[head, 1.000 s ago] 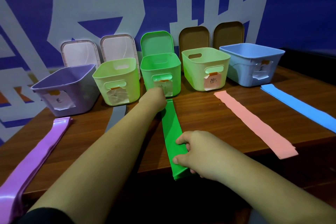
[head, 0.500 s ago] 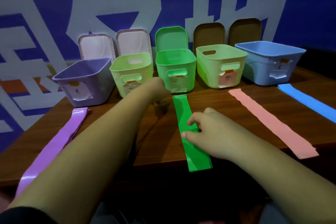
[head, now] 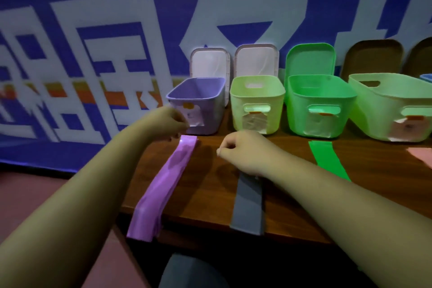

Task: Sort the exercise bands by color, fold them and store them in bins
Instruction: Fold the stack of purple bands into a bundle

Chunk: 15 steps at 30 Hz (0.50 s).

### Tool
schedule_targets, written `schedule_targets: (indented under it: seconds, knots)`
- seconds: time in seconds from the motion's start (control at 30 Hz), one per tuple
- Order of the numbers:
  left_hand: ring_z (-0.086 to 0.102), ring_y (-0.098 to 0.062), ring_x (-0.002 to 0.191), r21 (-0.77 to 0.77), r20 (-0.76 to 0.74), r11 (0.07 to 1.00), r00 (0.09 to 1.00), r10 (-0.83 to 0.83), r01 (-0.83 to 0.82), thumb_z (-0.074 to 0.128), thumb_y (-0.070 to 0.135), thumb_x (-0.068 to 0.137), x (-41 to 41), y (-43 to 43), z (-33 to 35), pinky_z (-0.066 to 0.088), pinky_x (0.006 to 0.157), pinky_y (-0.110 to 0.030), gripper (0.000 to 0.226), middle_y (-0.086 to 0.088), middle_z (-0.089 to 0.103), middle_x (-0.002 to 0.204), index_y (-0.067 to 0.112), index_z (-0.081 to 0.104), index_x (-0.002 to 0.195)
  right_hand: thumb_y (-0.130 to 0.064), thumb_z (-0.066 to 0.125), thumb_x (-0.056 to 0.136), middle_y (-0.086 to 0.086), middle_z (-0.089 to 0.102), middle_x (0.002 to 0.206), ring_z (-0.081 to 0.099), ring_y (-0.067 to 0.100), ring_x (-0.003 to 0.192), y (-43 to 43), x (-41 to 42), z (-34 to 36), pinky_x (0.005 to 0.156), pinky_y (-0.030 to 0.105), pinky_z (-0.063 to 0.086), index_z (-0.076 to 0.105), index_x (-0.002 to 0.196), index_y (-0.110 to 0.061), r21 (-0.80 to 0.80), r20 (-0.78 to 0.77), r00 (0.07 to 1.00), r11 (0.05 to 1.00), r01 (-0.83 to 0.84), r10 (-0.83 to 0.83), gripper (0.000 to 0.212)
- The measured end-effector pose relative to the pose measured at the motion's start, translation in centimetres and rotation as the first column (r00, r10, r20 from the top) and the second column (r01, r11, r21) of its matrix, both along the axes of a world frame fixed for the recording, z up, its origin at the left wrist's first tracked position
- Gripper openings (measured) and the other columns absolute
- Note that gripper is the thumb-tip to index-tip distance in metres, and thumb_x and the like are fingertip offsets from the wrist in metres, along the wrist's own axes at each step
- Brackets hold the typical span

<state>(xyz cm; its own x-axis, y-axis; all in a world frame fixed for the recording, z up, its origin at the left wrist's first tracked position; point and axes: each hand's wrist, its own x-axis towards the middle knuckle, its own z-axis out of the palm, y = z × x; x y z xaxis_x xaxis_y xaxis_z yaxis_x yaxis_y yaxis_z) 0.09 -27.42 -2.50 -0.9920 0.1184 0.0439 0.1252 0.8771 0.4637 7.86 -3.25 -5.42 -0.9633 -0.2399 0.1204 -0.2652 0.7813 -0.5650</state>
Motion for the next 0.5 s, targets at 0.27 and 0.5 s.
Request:
schedule_targets:
  seconds: [0.27,0.5]
  knots:
    - [0.065,-0.012,0.105,0.085,0.081,0.996,0.996,0.025,-0.032,0.069,0.045,0.099,-2.7,-3.5,-5.3,0.053,0.089,-0.032,0.031,0.007,0.068,0.118,0.030,0.065,0.125,-0.039,0.066,0.098,0.009,0.078,0.098,0.070,0.027,0.096,-6.4,-9.1,-2.1,0.086,0.037,0.057,0.081,0.101,-0.015,0.076,0.043,0.998,0.996,0.053,-0.056,0.029]
    - [0.063,-0.004,0.110,0.277,0.037,0.961,0.999,-0.023,0.012,0.075,0.041,0.096,-3.0,-5.2,-7.8,0.050,0.087,-0.022,0.048,0.016,0.067,0.122,0.032,0.063,0.141,-0.045,0.067,0.097,0.009,0.076,0.106,0.070,0.030,0.098,-8.7,-12.6,-3.1,0.091,0.041,0.060,0.082,0.103,-0.014,0.213,0.066,0.997,0.977,0.026,-0.040,0.035]
